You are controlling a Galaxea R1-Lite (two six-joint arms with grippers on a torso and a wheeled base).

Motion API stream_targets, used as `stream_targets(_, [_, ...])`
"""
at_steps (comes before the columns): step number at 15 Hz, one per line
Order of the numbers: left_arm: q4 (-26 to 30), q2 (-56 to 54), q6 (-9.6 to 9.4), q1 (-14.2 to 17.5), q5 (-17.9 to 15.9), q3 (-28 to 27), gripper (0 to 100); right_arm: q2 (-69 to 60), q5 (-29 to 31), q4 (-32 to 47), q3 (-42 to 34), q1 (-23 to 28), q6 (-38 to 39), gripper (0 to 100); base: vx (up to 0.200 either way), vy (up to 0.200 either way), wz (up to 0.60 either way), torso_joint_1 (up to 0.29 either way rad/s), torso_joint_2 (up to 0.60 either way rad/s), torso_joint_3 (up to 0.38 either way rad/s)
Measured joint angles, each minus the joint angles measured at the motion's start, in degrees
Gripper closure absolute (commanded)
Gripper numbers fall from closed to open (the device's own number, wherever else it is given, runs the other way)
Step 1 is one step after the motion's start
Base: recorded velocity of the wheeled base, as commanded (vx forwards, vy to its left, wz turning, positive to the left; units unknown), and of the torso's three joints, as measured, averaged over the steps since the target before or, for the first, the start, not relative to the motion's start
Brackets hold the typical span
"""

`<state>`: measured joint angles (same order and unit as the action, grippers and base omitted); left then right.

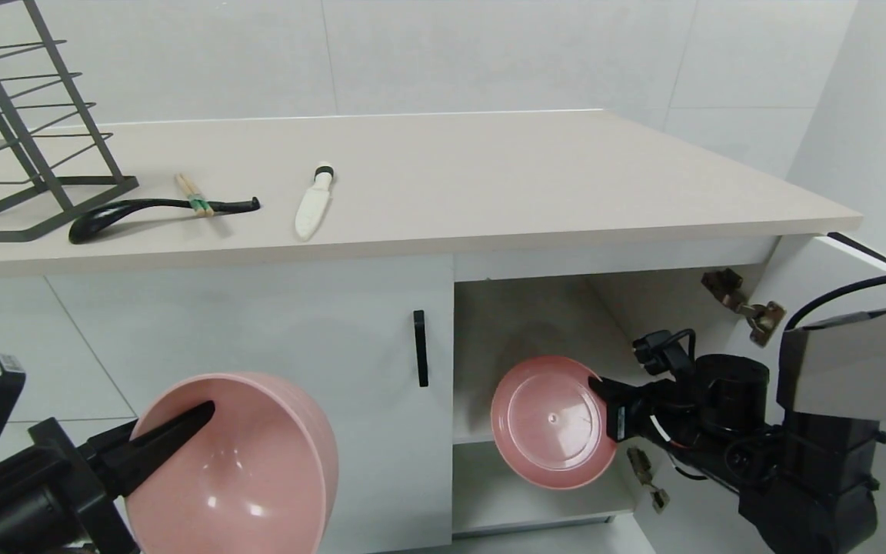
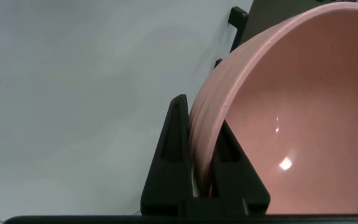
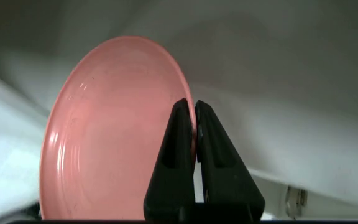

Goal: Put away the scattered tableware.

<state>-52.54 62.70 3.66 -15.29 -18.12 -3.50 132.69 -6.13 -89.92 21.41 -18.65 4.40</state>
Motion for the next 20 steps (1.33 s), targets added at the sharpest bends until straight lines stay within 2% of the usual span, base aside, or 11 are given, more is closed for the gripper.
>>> stream_targets(5, [0.02,0.15,0.11,0.00,0.02,0.00,100,3.63,2.19,-0.02,8.08,-1.19,14.75,100,0.000,0.000,0.00,0.000,0.00,0.000])
stream_targets(10, [0.05,0.21,0.15,0.02,0.00,-0.02,100,11.37,3.24,-0.02,18.01,-1.40,15.49,100,0.000,0.000,0.00,0.000,0.00,0.000])
stream_targets(20, [0.07,0.67,0.20,0.10,0.00,-0.09,100,20.94,3.32,-0.02,26.64,0.16,16.01,100,0.000,0.000,0.00,0.000,0.00,0.000])
